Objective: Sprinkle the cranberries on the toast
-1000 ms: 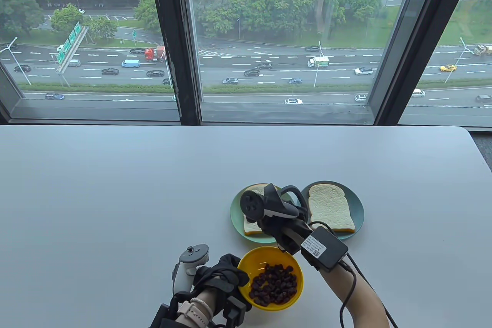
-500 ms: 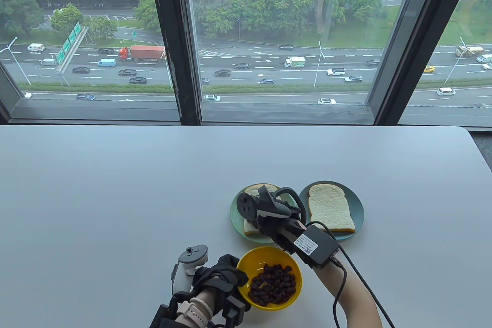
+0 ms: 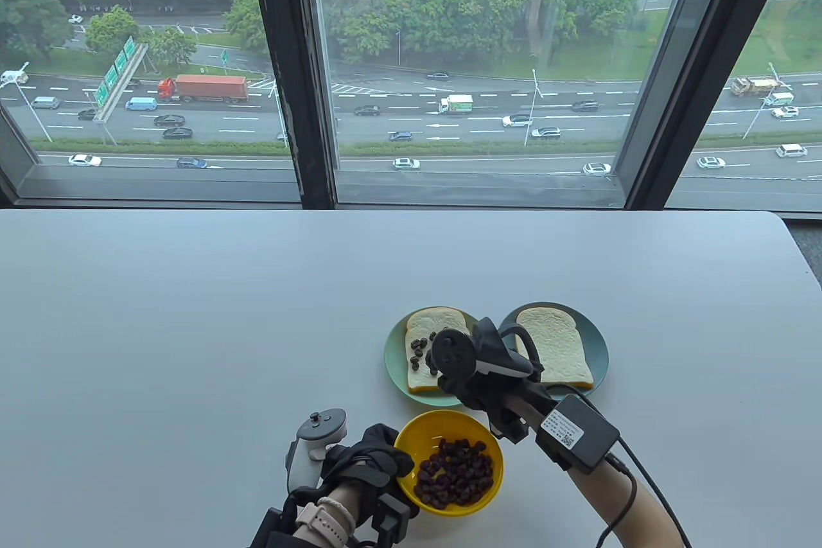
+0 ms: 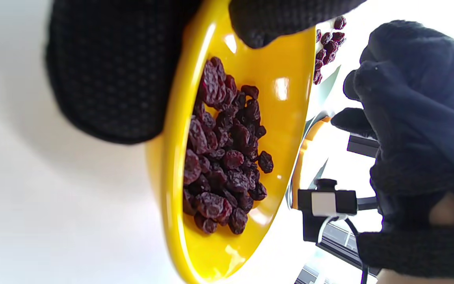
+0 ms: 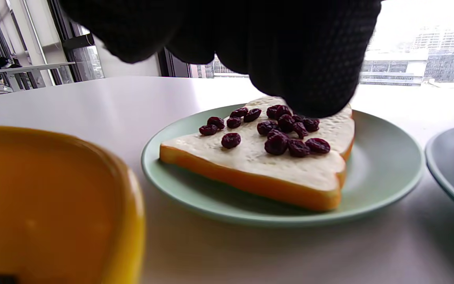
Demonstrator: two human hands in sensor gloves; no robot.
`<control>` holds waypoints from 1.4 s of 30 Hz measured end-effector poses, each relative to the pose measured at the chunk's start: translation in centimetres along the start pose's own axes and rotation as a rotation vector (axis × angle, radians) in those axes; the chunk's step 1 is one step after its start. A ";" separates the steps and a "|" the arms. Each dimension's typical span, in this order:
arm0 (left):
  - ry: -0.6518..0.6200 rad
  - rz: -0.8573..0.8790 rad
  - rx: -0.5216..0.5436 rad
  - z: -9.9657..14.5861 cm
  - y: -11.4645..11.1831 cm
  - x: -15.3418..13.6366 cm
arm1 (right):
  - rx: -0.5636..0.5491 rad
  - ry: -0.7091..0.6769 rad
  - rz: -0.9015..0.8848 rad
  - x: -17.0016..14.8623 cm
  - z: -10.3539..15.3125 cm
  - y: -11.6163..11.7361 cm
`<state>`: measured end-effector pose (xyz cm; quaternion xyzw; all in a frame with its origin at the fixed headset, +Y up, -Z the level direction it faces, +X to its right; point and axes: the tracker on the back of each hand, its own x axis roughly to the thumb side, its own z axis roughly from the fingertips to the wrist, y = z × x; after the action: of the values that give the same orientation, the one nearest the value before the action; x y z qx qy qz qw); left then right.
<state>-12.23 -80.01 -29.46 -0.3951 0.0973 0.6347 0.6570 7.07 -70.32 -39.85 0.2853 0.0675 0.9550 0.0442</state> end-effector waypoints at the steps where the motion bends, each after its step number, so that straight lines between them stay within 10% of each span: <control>1: -0.002 0.003 0.002 0.0 0.0 0.0 | 0.017 -0.031 -0.032 0.3 0.9 -0.1; 16: -0.032 0.025 0.013 0.0 -0.1 0.1 | 0.427 -0.261 0.123 4.8 5.7 3.1; 28: -0.029 0.033 -0.020 0.0 -0.9 0.0 | 0.166 -0.297 0.429 7.7 5.8 4.1; 42: -0.033 -0.028 -0.006 -0.1 -0.6 0.0 | -0.006 -0.288 0.247 6.0 6.1 1.2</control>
<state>-11.62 -79.99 -29.25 -0.3878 0.0793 0.6322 0.6661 5.37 -70.15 -31.34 0.4249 0.0219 0.9028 -0.0633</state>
